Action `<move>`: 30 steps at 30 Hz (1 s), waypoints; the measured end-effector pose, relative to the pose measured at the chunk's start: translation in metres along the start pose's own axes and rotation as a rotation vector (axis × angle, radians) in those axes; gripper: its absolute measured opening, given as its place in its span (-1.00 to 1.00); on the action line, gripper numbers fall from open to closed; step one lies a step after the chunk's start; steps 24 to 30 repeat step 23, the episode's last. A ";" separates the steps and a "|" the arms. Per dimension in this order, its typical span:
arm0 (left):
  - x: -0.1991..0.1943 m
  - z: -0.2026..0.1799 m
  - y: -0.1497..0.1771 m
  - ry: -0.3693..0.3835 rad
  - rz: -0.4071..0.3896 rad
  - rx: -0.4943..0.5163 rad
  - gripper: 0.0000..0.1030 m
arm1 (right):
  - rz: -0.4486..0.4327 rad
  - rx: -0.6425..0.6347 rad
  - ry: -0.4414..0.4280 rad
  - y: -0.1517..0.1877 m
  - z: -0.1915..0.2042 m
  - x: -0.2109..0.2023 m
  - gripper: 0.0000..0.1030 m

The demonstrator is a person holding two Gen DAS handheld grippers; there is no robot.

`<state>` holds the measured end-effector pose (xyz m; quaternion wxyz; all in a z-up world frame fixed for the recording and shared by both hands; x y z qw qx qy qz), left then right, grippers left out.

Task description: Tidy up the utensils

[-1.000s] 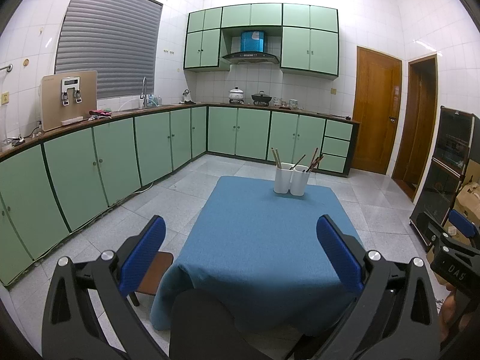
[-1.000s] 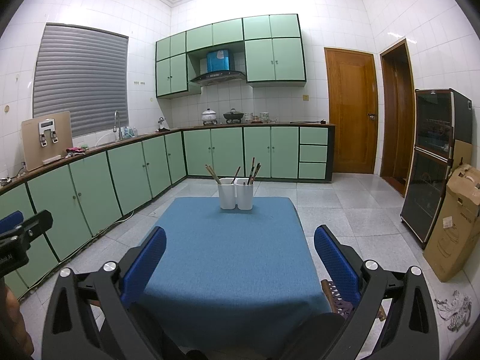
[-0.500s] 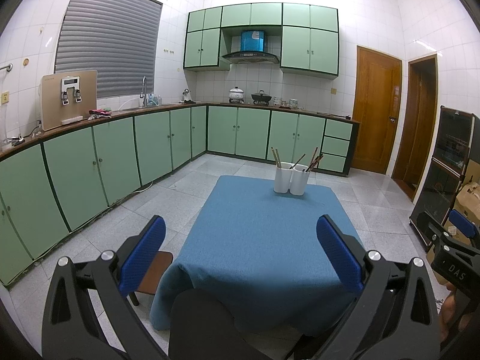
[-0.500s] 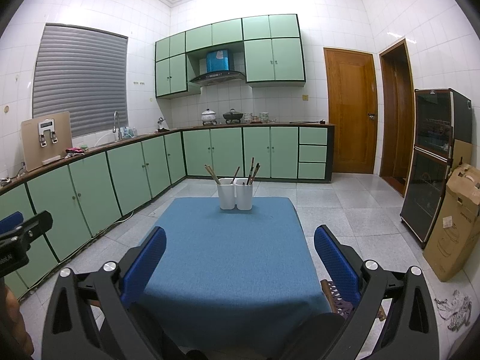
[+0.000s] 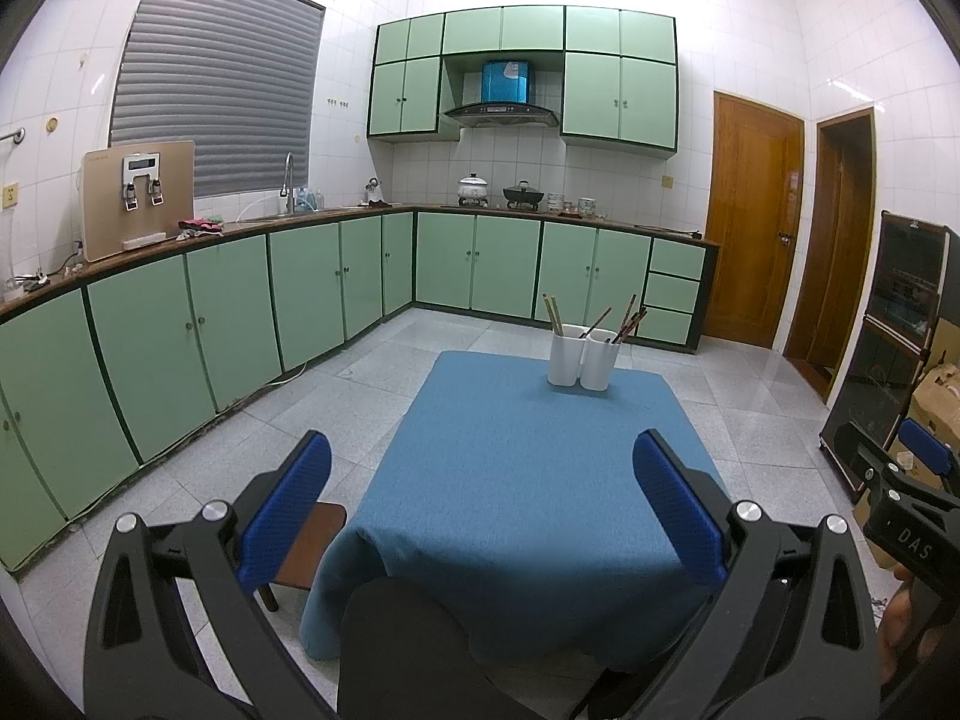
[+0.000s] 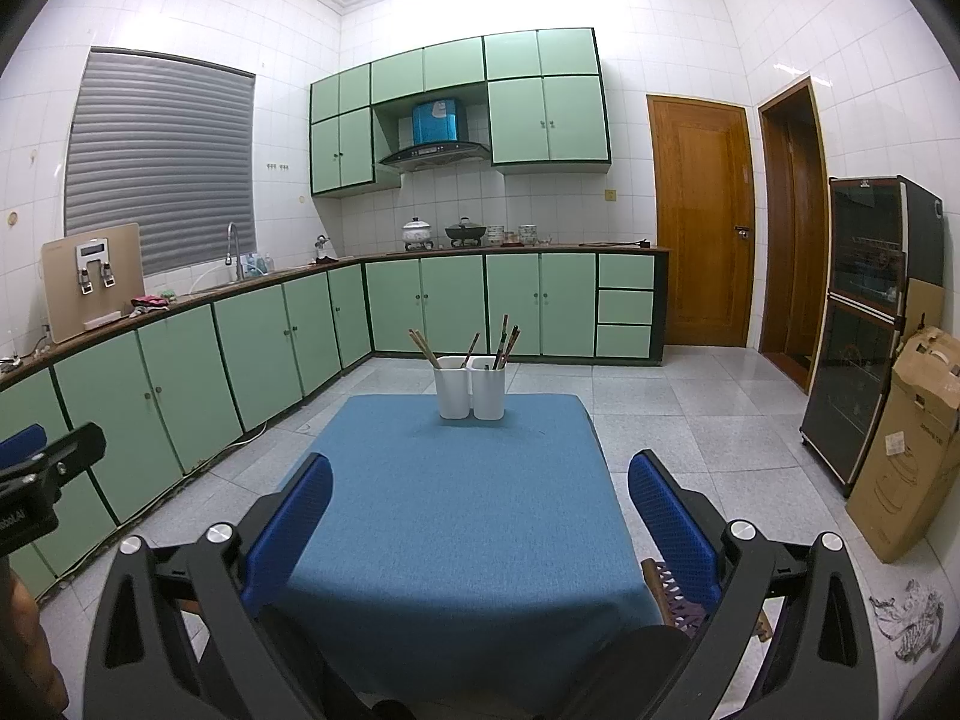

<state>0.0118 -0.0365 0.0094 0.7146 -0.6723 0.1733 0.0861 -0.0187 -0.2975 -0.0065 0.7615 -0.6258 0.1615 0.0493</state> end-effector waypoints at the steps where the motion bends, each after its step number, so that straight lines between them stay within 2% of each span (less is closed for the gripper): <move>1: 0.000 0.000 0.000 0.000 -0.001 -0.001 0.90 | 0.000 0.000 0.000 0.000 0.000 0.000 0.88; 30: 0.000 -0.001 0.002 -0.006 -0.005 0.002 0.90 | -0.001 0.002 0.001 -0.001 0.000 0.002 0.88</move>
Point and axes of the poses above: each gripper's, at about its wrist camera, not at the fingertips, and x roughly the way its jaws point, z to its left, y to its underside, the point moved 6 cm from there along x, roughly the way its jaws point, and after that the axes turned 5 degrees about x, right-handed, at the moved point
